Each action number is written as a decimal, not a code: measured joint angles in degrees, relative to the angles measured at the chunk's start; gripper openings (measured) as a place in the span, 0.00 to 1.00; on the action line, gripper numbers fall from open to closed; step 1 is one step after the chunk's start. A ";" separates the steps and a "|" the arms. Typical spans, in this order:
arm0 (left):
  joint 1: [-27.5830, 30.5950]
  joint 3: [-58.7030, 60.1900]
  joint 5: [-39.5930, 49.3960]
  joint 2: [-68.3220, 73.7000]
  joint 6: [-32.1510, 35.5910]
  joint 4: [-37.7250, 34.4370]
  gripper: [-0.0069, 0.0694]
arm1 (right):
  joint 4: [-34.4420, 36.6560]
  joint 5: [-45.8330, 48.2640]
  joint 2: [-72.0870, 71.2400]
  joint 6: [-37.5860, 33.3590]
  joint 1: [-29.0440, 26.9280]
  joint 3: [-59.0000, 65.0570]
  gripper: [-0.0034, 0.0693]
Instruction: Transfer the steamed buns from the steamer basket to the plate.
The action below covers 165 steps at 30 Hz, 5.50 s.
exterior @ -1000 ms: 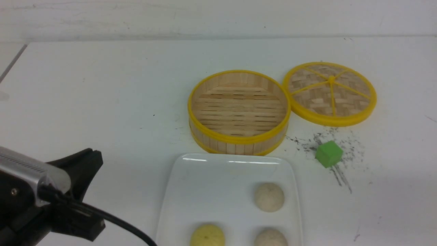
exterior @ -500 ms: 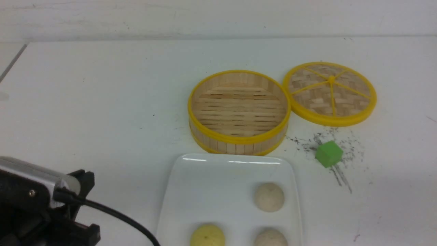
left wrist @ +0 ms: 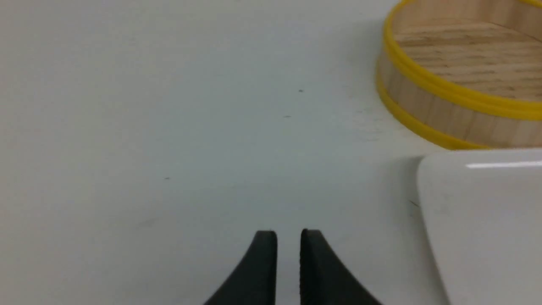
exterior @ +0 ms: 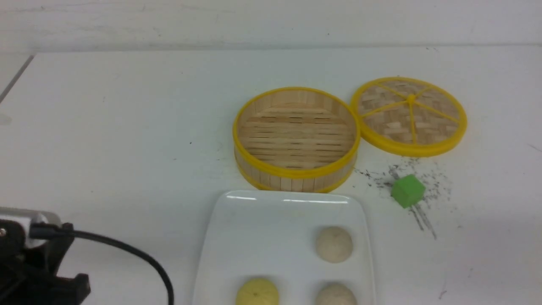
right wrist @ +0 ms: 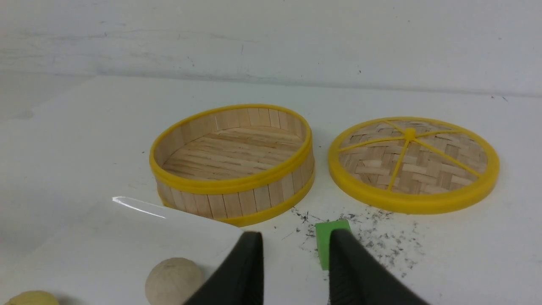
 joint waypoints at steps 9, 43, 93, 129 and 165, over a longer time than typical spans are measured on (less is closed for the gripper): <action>10.54 9.01 -1.86 -11.58 -2.26 0.00 0.25 | 0.00 0.00 0.00 0.00 0.00 0.00 0.38; 12.52 16.58 9.83 -29.02 -6.57 -2.44 0.25 | -0.02 0.00 0.00 0.00 0.00 0.00 0.38; 12.52 16.58 10.30 -29.02 -2.08 0.65 0.26 | -0.02 0.00 0.00 0.00 0.00 0.00 0.38; 12.52 16.58 10.48 -29.02 -2.08 1.40 0.31 | -0.48 0.13 0.00 0.00 0.00 0.00 0.38; 12.52 16.58 10.82 -29.06 -2.08 2.74 0.35 | -1.69 8.37 -8.84 0.84 -15.87 13.24 0.38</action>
